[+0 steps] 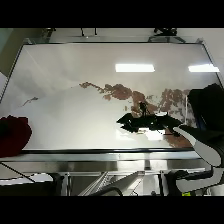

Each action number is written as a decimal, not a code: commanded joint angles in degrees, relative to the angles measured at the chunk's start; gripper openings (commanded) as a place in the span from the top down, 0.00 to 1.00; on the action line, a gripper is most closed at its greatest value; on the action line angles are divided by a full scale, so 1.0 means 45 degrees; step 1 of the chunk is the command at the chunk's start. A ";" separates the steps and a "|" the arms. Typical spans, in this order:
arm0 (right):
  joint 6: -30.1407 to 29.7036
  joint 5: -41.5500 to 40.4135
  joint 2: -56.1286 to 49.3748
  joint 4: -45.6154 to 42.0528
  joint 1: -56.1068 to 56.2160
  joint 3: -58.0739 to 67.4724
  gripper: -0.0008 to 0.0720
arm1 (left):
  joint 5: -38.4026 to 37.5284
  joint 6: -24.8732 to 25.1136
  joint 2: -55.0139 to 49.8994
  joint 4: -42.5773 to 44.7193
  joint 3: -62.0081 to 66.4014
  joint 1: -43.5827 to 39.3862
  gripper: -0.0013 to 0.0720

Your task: Fold the shirts.

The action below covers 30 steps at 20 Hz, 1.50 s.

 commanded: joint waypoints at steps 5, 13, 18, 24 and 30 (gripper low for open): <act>-0.0233 0.0078 0.0010 0.0515 -0.0010 0.0019 0.21 | -0.1773 0.0015 -0.0097 -0.2419 0.2623 -0.1443 0.97; -0.1515 0.1205 0.1452 0.0699 -0.0753 0.0563 0.21 | -0.3439 0.1817 0.3623 -0.9224 0.5935 -0.7990 0.97; -0.1569 0.1579 0.3837 0.0437 -0.2652 0.0704 0.21 | -0.2846 0.0801 0.5168 -0.6096 0.4153 -1.1890 0.97; -0.1826 0.1802 0.4313 0.0204 -0.3730 0.0704 0.21 | -0.2647 0.0573 0.4872 -0.5965 0.0695 -1.3814 0.94; -0.2686 0.1753 0.3152 0.0209 -0.3711 0.0719 0.21 | -0.3507 -0.0199 0.4265 -0.5838 0.1399 -1.2123 0.04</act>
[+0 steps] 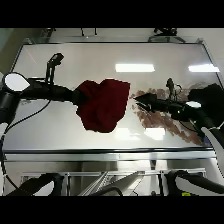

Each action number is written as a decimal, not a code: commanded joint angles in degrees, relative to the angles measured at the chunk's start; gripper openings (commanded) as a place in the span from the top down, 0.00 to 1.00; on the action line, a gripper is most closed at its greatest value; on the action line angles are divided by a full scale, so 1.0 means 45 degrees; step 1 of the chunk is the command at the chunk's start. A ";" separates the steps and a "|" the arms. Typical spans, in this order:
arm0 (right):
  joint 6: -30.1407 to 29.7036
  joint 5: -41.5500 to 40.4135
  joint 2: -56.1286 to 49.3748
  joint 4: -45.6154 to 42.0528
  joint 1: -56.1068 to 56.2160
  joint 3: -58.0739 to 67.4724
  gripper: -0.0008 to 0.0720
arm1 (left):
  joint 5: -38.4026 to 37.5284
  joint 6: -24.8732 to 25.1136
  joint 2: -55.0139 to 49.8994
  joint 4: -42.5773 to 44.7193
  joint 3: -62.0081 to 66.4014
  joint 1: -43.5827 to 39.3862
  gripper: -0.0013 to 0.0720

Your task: Fold the shirts.

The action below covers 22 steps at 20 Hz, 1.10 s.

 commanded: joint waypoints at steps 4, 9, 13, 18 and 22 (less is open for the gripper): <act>-0.1472 -0.0607 -0.2084 -0.0121 -0.0039 0.0369 0.21 | 0.0015 -0.0423 0.0525 0.0068 -0.3196 0.2977 0.05; -0.1404 -0.1171 -0.5139 -0.1904 0.1166 0.3133 0.35 | 0.3220 -0.0466 0.0034 -0.0053 -0.6732 0.3429 0.10; -0.0695 -0.1413 -0.6776 -0.3075 0.1753 0.5047 0.35 | 0.3963 0.0350 -0.2064 -0.1360 -0.6091 0.2987 0.18; -0.0709 -0.1477 -0.7261 -0.3094 0.1812 0.5416 0.35 | 0.4138 0.0350 -0.4566 -0.1326 -0.3891 0.2322 0.18; -0.0767 -0.1608 -0.7286 -0.3094 0.2030 0.5416 0.35 | 0.3959 0.0345 -0.6135 -0.1326 -0.2453 0.2123 0.18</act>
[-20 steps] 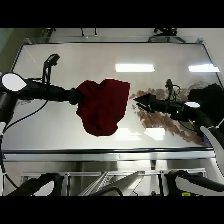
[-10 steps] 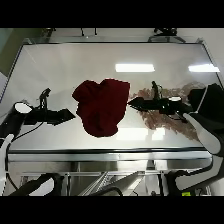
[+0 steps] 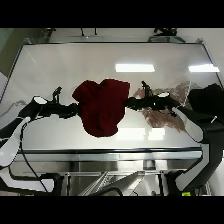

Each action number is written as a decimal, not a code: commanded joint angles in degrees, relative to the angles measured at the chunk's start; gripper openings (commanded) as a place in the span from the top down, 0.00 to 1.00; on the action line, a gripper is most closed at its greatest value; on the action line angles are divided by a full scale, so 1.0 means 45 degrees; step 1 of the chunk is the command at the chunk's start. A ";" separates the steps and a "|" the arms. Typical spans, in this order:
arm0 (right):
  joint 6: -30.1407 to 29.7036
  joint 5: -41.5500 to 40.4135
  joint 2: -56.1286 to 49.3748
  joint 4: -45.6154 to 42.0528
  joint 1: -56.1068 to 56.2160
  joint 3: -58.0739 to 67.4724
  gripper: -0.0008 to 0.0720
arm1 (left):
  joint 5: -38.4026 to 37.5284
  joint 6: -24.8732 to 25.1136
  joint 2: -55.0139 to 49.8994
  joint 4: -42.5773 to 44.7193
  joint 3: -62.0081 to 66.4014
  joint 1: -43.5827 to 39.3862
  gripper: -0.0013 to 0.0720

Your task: Fold the shirts.

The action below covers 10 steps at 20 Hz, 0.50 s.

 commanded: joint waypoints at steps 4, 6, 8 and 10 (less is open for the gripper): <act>-0.0005 -0.0690 -0.0160 -0.0214 0.0330 0.0083 0.35 | -0.0257 0.0029 -0.1481 0.0277 0.1180 0.0019 0.22; -0.0005 -0.0646 -0.0155 -0.0214 0.0330 0.0083 0.35 | -0.0821 0.0457 -0.1452 0.0243 0.1195 0.0369 0.81; 0.0005 -0.0622 0.0029 -0.0204 0.0189 0.0092 0.35 | -0.1399 0.0709 -0.1370 0.0272 0.1195 0.0806 0.81; 0.0005 -0.0631 0.0418 -0.0199 -0.0024 0.0136 0.35 | -0.1812 0.0816 -0.1311 0.0267 0.1190 0.1263 0.81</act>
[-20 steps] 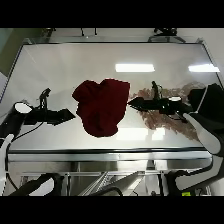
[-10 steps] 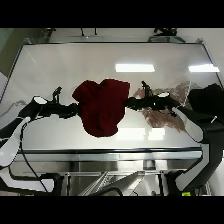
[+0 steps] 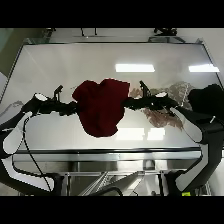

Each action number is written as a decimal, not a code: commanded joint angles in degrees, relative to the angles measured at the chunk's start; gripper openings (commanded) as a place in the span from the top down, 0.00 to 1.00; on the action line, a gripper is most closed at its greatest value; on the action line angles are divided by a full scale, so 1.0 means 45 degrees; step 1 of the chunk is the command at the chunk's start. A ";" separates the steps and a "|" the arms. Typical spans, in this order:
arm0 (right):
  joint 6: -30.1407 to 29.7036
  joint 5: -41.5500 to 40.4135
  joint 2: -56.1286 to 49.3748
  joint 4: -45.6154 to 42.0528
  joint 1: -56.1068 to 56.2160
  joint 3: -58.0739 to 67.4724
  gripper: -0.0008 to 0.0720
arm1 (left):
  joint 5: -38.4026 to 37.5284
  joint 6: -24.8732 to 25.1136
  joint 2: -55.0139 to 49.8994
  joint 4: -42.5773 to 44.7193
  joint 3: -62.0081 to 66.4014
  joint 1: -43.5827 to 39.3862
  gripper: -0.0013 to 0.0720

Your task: Fold the shirts.

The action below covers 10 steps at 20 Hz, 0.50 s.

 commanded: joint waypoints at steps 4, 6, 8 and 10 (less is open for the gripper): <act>0.0010 -0.0019 0.0894 0.0039 -0.0806 0.0092 0.32 | -0.0865 0.0403 0.0029 -0.0092 0.0058 0.0903 0.81; 0.0418 -0.0083 0.0787 -0.0563 -0.1001 0.0092 0.32 | -0.0894 0.0403 0.0029 -0.0117 0.0063 0.0865 0.81; 0.0695 -0.0112 0.0466 -0.0685 -0.0971 0.0092 0.32 | -0.1088 0.0403 0.0029 -0.0117 0.0063 0.0869 0.81; 0.0835 -0.0121 0.0097 -0.0675 -0.0675 0.0092 0.33 | -0.1302 0.0408 0.0029 -0.0117 0.0063 0.0928 0.81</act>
